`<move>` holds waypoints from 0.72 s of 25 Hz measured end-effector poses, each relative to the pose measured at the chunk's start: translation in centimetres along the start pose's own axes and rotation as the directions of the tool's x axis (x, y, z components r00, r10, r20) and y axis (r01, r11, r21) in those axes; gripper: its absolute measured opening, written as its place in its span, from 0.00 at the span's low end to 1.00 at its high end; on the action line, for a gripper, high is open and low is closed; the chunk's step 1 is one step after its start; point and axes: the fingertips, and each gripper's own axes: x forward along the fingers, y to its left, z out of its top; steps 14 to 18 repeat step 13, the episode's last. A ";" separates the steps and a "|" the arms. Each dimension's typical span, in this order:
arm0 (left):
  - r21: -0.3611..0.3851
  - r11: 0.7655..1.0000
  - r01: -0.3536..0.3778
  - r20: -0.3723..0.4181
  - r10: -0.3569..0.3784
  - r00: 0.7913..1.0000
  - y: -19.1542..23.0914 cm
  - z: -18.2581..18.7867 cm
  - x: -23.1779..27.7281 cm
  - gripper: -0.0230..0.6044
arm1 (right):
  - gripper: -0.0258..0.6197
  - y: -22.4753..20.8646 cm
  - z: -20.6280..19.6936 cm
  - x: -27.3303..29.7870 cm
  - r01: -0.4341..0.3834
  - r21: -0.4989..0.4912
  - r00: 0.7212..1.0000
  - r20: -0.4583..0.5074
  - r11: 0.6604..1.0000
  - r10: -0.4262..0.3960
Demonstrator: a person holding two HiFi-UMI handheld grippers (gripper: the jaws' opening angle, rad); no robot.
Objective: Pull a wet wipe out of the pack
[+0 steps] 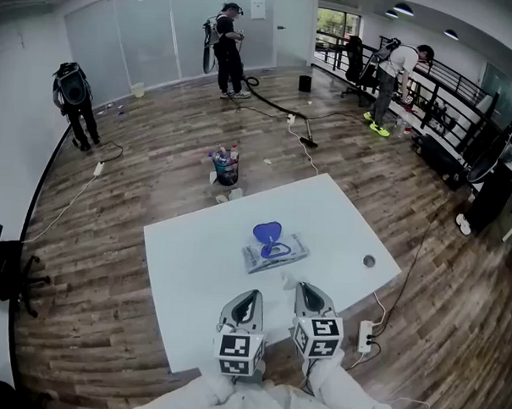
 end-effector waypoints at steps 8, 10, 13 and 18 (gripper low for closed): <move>0.008 1.000 0.001 0.000 -0.001 1.000 0.1 0.1 -0.1 0.05 | 0.07 0.0 0.2 0.0 0.000 0.001 1.000 0.004 1.000 0.000; 0.010 1.000 0.000 0.001 0.000 1.000 0.3 0.2 -0.2 0.05 | 0.07 0.1 0.1 0.1 0.001 0.003 1.000 0.001 1.000 -0.001; 0.011 1.000 0.001 0.003 -0.001 1.000 0.5 0.4 -0.2 0.05 | 0.07 0.3 0.1 0.2 0.002 0.007 1.000 -0.001 1.000 -0.002; 0.011 1.000 0.001 0.003 -0.001 1.000 0.5 0.4 -0.2 0.05 | 0.07 0.3 0.1 0.2 0.002 0.007 1.000 -0.001 1.000 -0.002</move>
